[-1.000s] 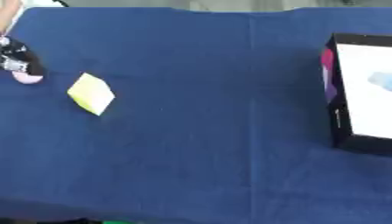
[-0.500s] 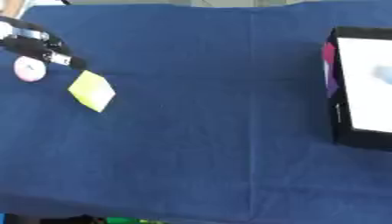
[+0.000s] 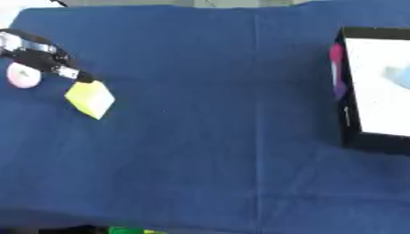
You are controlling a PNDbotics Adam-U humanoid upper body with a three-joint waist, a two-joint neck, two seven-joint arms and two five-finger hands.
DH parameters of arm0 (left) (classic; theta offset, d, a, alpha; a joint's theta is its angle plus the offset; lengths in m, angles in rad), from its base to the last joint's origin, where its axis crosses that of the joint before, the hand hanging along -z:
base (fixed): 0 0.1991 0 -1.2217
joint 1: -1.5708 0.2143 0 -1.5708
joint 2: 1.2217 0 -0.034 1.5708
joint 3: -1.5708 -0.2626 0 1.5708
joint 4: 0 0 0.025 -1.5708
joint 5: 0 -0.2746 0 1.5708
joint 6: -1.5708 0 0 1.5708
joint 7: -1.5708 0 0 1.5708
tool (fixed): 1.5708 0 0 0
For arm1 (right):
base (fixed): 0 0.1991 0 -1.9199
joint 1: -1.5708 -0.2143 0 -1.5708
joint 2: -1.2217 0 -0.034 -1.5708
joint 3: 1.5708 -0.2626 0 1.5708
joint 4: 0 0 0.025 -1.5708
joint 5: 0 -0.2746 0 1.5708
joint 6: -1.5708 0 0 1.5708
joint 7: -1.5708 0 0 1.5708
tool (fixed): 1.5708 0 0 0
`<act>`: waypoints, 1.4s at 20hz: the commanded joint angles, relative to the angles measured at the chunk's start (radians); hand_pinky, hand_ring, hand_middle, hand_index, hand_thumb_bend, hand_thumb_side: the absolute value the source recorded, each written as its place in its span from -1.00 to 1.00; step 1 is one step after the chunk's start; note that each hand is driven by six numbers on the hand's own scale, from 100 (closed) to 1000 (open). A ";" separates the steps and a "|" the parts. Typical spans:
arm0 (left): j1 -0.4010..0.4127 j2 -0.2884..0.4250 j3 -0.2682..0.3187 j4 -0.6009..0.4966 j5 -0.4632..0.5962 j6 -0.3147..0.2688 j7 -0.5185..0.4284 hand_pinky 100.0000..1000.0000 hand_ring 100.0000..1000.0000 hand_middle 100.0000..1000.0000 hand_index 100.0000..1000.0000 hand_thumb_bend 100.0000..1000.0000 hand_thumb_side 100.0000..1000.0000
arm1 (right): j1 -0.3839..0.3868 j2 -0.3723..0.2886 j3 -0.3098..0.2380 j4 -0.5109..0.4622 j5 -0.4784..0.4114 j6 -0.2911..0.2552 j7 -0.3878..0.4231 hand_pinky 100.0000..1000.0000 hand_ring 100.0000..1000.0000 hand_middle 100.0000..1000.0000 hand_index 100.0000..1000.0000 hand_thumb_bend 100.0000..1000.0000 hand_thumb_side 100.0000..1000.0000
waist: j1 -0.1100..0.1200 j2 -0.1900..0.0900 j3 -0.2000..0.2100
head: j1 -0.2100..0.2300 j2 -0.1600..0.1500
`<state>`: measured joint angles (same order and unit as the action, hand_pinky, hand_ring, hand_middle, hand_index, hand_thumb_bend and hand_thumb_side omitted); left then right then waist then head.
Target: Pick up the objects with one hand, pass them to the other hand, and then place them into the box on the other side of the table.
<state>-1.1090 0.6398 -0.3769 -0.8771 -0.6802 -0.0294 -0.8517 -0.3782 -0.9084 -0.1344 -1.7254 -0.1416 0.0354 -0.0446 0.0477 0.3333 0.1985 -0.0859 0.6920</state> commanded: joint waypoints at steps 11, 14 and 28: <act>-0.027 -0.036 0.001 0.067 -0.098 -0.003 0.064 0.78 0.80 0.56 0.72 0.49 0.82 | -0.051 -0.044 -0.042 0.026 -0.155 0.008 0.003 1.00 1.00 1.00 1.00 -1.00 -0.04 | 0.009 -0.034 0.007 | 0.007 0.023; -0.032 -0.035 0.004 0.062 -0.088 -0.011 0.058 0.78 0.80 0.55 0.72 0.49 0.82 | -0.064 -0.060 -0.056 0.047 -0.192 0.014 -0.009 1.00 1.00 1.00 1.00 -1.00 -0.04 | 0.008 -0.035 0.007 | 0.014 0.031; -0.054 -0.065 0.013 0.115 -0.104 -0.073 -0.019 0.76 0.78 0.52 0.68 0.48 0.83 | -0.074 -0.077 -0.055 0.098 -0.213 0.023 -0.021 1.00 1.00 1.00 1.00 -1.00 -0.03 | 0.014 -0.035 0.010 | 0.022 0.044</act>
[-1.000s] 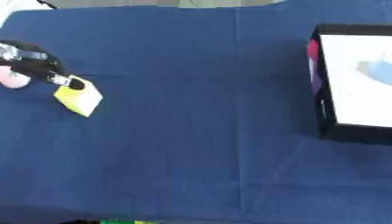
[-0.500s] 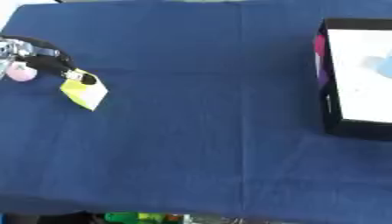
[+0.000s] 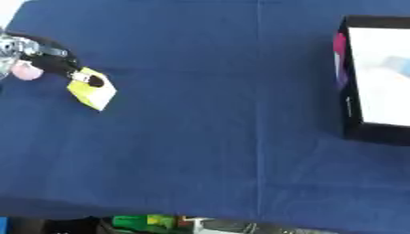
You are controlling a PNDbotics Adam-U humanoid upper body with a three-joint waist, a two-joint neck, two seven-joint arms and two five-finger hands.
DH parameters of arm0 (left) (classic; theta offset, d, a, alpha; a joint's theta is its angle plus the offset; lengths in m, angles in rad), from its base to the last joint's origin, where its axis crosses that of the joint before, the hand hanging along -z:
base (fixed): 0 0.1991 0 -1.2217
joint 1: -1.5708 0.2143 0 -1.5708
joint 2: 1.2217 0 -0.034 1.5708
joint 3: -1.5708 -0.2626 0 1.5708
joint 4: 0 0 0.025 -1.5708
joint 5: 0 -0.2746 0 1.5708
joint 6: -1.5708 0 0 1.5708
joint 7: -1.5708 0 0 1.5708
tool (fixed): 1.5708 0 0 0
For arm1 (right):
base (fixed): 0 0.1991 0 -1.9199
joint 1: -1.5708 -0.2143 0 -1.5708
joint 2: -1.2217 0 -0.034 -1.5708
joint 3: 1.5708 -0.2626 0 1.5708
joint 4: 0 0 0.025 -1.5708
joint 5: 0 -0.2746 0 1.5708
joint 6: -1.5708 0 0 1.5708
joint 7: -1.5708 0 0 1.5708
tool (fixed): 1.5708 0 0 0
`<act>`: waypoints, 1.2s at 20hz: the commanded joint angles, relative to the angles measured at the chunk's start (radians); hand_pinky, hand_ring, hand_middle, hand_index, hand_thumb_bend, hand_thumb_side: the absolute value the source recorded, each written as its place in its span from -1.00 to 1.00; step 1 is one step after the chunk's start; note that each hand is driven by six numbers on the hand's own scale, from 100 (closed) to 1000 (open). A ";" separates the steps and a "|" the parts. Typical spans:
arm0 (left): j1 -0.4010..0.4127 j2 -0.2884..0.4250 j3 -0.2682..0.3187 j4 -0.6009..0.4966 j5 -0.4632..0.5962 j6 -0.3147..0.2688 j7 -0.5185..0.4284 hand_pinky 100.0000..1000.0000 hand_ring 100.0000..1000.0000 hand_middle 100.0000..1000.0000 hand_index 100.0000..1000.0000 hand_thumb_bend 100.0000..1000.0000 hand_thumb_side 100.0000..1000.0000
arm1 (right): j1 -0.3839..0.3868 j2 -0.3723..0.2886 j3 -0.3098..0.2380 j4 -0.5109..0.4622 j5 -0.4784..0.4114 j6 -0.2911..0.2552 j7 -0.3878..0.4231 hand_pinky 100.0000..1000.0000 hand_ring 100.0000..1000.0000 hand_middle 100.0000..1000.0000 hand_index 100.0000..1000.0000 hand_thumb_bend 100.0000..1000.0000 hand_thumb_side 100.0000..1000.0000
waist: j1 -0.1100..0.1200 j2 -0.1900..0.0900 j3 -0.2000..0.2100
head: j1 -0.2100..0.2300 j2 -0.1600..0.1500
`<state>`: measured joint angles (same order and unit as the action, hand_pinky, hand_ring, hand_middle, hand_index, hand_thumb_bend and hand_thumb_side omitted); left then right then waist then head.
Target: Pick up the objects with one hand, pass them to the other hand, and then place them into the box on the other side of the table.
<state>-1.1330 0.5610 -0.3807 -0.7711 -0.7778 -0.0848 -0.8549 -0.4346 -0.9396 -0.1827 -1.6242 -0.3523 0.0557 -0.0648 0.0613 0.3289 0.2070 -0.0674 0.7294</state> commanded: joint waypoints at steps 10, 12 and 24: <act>-0.041 -0.020 0.033 0.058 -0.058 -0.079 -0.032 0.75 0.77 0.50 0.67 0.46 0.85 | -0.020 -0.042 -0.004 0.002 0.002 0.009 -0.003 1.00 1.00 1.00 1.00 -1.00 -0.03 | 0.002 -0.029 -0.002 | -0.009 -0.011; -0.041 -0.029 0.031 0.063 -0.072 -0.082 -0.031 0.74 0.77 0.50 0.66 0.45 0.83 | -0.022 -0.042 -0.004 0.001 0.001 0.010 -0.004 1.00 1.00 1.00 1.00 -1.00 -0.03 | 0.002 -0.028 -0.003 | -0.012 -0.016; -0.038 -0.064 0.034 0.087 -0.154 -0.077 0.008 0.66 0.72 0.43 0.58 0.13 0.58 | -0.022 -0.046 -0.005 -0.001 -0.007 0.011 -0.005 1.00 1.00 1.00 1.00 -1.00 -0.03 | 0.005 -0.030 -0.008 | -0.004 -0.017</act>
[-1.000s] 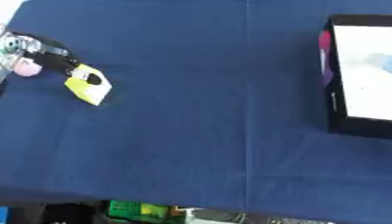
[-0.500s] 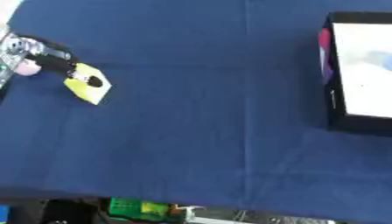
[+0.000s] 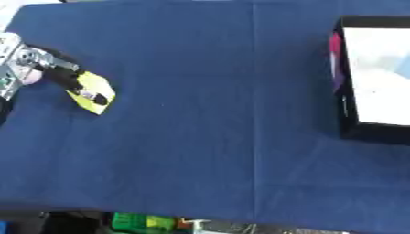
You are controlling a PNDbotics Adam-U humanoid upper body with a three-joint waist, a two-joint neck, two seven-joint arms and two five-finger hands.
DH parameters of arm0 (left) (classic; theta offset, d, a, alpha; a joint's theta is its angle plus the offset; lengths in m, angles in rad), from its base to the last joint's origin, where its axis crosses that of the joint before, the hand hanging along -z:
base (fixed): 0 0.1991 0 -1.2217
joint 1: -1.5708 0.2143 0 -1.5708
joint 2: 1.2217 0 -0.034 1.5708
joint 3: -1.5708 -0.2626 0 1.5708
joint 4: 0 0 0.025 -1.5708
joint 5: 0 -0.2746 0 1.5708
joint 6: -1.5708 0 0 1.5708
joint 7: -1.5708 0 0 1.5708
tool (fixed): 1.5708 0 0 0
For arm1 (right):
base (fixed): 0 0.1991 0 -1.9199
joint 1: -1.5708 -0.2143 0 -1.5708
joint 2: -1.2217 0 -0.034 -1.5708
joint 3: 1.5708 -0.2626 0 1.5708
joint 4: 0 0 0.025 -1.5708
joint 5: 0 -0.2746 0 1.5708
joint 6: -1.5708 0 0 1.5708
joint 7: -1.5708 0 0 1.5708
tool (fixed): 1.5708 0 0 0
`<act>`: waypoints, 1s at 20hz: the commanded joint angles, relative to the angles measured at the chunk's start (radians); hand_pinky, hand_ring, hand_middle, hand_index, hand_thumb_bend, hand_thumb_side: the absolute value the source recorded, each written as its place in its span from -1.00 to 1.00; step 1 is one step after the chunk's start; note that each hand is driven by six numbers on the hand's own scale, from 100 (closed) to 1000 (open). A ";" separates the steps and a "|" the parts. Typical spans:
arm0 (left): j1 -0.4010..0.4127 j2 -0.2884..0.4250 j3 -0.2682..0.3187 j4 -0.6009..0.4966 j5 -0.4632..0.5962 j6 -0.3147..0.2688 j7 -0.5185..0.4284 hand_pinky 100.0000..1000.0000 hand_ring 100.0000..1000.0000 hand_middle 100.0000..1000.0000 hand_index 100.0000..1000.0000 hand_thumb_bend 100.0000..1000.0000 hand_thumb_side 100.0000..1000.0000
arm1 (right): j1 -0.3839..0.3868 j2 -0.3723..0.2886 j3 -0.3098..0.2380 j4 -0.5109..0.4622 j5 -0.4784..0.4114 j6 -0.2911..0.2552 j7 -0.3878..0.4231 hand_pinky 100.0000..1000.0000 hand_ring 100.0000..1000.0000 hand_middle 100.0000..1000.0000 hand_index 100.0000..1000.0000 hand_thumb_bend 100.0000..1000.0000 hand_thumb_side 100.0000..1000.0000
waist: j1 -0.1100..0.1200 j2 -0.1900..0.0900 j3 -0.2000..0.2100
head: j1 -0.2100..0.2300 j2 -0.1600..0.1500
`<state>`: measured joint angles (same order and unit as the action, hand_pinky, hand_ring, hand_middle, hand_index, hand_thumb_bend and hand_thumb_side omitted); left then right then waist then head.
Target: Pick up the objects with one hand, pass them to the other hand, and then place them into the box on the other side of the table.
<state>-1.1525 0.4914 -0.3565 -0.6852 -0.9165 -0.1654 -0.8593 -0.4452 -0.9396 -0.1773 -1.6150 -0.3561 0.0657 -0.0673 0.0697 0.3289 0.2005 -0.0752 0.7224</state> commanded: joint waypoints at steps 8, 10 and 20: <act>-0.021 -0.002 0.011 0.006 -0.018 0.032 0.036 0.62 0.67 0.36 0.44 -0.12 0.48 | 0.000 -0.045 -0.011 -0.007 0.005 0.001 -0.005 1.00 1.00 1.00 1.00 -1.00 -0.03 | -0.006 -0.031 -0.001 | 0.011 -0.006; -0.021 0.001 0.007 -0.001 -0.014 0.029 0.033 0.61 0.66 0.34 0.35 -0.13 0.43 | 0.000 -0.045 -0.011 -0.006 0.006 0.001 -0.005 1.00 1.00 1.00 1.00 -1.00 -0.03 | -0.006 -0.032 0.000 | 0.011 -0.005; -0.014 0.044 -0.018 -0.092 0.058 0.025 -0.007 0.58 0.60 0.24 0.16 -0.60 -0.34 | 0.005 -0.047 -0.011 -0.003 0.008 -0.001 -0.007 1.00 1.00 1.00 1.00 -1.00 -0.04 | -0.012 -0.035 0.003 | 0.008 -0.008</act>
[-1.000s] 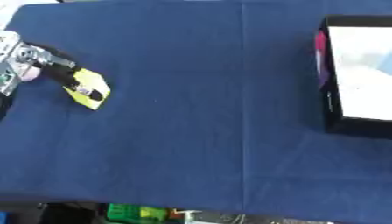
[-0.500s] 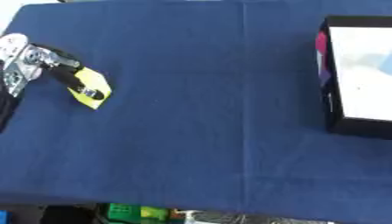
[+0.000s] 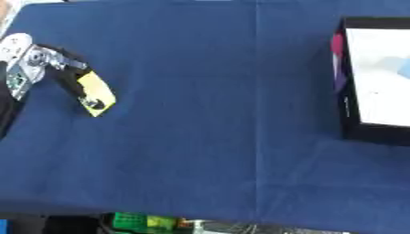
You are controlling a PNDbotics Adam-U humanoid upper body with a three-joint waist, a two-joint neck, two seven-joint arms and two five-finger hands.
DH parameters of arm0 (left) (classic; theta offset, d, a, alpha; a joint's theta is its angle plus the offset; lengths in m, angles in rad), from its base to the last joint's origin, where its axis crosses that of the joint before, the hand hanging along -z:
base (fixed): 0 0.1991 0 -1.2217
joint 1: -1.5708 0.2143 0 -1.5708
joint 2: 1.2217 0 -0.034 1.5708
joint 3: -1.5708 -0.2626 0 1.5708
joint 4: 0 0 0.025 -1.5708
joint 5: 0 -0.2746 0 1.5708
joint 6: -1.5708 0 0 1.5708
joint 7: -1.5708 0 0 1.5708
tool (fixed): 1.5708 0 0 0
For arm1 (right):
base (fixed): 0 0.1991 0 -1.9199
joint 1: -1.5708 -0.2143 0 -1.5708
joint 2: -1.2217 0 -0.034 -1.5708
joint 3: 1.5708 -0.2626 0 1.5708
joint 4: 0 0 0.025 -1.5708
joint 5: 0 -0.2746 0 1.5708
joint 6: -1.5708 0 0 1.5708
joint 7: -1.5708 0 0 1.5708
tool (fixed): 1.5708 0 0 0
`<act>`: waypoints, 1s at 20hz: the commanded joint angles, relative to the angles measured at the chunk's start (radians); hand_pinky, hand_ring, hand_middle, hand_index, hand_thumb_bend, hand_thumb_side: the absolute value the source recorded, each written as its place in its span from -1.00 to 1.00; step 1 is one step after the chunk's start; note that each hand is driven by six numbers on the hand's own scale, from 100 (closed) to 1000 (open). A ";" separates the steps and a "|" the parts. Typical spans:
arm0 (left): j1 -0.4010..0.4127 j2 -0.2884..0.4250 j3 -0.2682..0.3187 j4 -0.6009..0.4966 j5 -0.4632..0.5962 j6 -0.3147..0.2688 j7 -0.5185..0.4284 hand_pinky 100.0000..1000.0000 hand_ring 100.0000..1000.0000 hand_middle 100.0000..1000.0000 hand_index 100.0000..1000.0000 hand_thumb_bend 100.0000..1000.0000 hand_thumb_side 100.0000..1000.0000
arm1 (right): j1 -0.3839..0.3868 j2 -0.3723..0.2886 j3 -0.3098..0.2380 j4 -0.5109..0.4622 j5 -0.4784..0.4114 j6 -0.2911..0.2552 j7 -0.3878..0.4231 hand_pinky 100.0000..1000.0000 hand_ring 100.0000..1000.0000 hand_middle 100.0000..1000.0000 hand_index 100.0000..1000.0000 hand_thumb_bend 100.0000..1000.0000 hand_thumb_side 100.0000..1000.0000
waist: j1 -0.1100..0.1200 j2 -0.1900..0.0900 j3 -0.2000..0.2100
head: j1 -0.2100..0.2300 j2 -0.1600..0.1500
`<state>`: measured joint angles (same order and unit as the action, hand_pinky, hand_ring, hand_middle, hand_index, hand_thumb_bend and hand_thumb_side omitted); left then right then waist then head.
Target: Pick up the objects with one hand, pass them to the other hand, and then place them into the box on the other side of the table.
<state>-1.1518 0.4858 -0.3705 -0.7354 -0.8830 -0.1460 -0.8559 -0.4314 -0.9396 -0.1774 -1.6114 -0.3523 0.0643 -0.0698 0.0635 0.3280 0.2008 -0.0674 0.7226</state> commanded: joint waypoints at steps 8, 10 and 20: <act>-0.002 0.126 -0.026 -0.166 0.105 0.056 -0.025 0.58 0.58 0.22 0.13 -0.72 -0.37 | -0.005 -0.043 -0.013 -0.018 0.010 -0.007 -0.009 1.00 1.00 1.00 1.00 -1.00 -0.05 | -0.022 -0.022 0.001 | -0.020 -0.035; -0.001 0.143 -0.025 -0.197 0.129 0.068 -0.025 0.58 0.58 0.22 0.12 -0.76 -0.37 | -0.003 -0.040 -0.014 -0.021 0.014 -0.008 -0.011 1.00 1.00 1.00 1.00 -1.00 -0.05 | -0.028 -0.018 0.000 | -0.028 -0.043; 0.018 0.189 0.033 -0.382 0.267 0.150 0.061 0.54 0.48 0.17 0.09 -1.00 -0.51 | 0.001 -0.030 -0.011 -0.039 0.019 -0.016 -0.011 1.00 1.00 1.00 1.00 -1.00 -0.06 | -0.047 -0.013 -0.001 | -0.046 -0.074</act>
<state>-1.1184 0.6311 -0.3589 -1.0762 -0.6327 -0.0048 -0.8163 -0.4222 -0.9383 -0.1775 -1.6332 -0.3382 0.0527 -0.0797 0.0174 0.3342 0.1997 -0.1101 0.6647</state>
